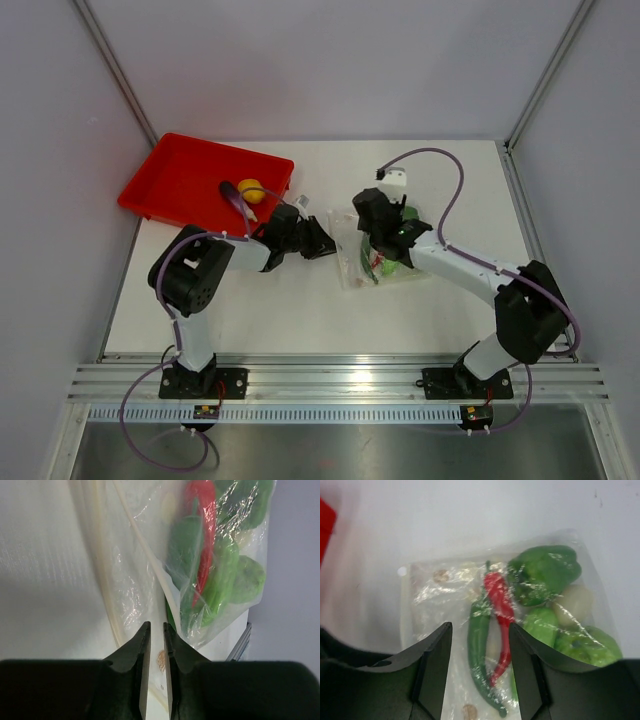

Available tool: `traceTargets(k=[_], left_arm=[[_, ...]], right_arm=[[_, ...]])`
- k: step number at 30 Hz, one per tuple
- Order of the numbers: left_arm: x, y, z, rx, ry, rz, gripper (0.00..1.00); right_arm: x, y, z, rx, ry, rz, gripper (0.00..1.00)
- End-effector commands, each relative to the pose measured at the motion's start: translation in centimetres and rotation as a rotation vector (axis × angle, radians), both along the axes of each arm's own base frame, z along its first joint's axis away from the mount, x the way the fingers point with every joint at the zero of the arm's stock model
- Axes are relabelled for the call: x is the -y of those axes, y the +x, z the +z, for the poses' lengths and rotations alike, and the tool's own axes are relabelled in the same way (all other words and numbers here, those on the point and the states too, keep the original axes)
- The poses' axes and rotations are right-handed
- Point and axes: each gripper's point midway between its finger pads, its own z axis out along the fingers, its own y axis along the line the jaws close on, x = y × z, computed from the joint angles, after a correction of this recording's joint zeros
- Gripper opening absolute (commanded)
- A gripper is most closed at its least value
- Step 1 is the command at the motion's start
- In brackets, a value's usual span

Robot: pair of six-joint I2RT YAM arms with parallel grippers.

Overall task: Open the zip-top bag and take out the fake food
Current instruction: Adjust the zipper food storage bag at the center of the board.

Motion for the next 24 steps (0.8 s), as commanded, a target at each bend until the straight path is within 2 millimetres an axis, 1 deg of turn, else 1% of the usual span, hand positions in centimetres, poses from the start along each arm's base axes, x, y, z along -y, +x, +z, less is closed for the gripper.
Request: traceTargets(k=[1, 2, 3, 5, 6, 8, 9, 10, 11, 13, 15, 16, 17, 18, 19, 24], left_arm=[[0.8, 1.1, 1.2, 0.04, -0.015, -0.001, 0.2], [0.7, 1.2, 1.1, 0.036, -0.01, 0.007, 0.21], [0.7, 1.1, 0.9, 0.03, -0.008, 0.006, 0.22], [0.6, 0.9, 0.5, 0.018, -0.002, 0.007, 0.25], [0.6, 1.0, 0.4, 0.015, -0.002, 0.009, 0.27], [0.6, 1.1, 0.2, 0.016, 0.002, 0.008, 0.3], [0.6, 1.1, 0.0, 0.013, 0.009, 0.009, 0.31], [0.6, 1.2, -0.1, 0.014, 0.011, 0.008, 0.32], [0.6, 1.3, -0.1, 0.018, 0.012, 0.01, 0.34], [0.6, 1.3, -0.6, 0.01, 0.016, 0.008, 0.35], [0.8, 1.4, -0.7, 0.008, 0.015, 0.006, 0.37], [0.8, 1.4, -0.7, 0.008, 0.013, 0.005, 0.38], [0.8, 1.4, -0.7, 0.008, 0.011, 0.005, 0.38], [0.8, 1.4, -0.7, 0.01, 0.009, 0.005, 0.39], [0.9, 1.4, -0.6, 0.012, 0.005, 0.001, 0.4], [1.3, 1.4, -0.1, 0.024, -0.018, -0.014, 0.43]], right_arm=[[2.9, 1.0, -0.9, -0.078, 0.205, -0.08, 0.56], [3.1, 1.0, -1.6, -0.112, 0.236, -0.071, 0.56], [4.0, 1.4, -2.2, -0.128, 0.255, -0.103, 0.56], [4.5, 1.5, -2.7, -0.152, 0.272, -0.111, 0.54], [5.1, 1.7, -3.2, -0.166, 0.287, -0.137, 0.53], [5.2, 1.7, -4.1, -0.2, 0.325, -0.136, 0.51], [6.0, 2.0, -4.4, -0.208, 0.346, -0.162, 0.51], [6.3, 2.0, -4.7, -0.22, 0.358, -0.171, 0.51], [6.6, 1.9, -4.9, -0.227, 0.371, -0.184, 0.51], [7.9, 2.1, -5.1, -0.22, 0.37, -0.223, 0.5], [9.1, 1.9, -5.2, -0.217, 0.376, -0.273, 0.5], [10.3, 2.1, -5.1, -0.2, 0.38, -0.31, 0.5], [11.0, 1.7, -5.8, -0.203, 0.391, -0.34, 0.5], [11.5, 2.0, -5.3, -0.174, 0.417, -0.352, 0.5], [12.3, 1.8, -5.7, -0.172, 0.436, -0.378, 0.51], [13.5, 1.9, -7.5, -0.218, 0.441, -0.429, 0.52]])
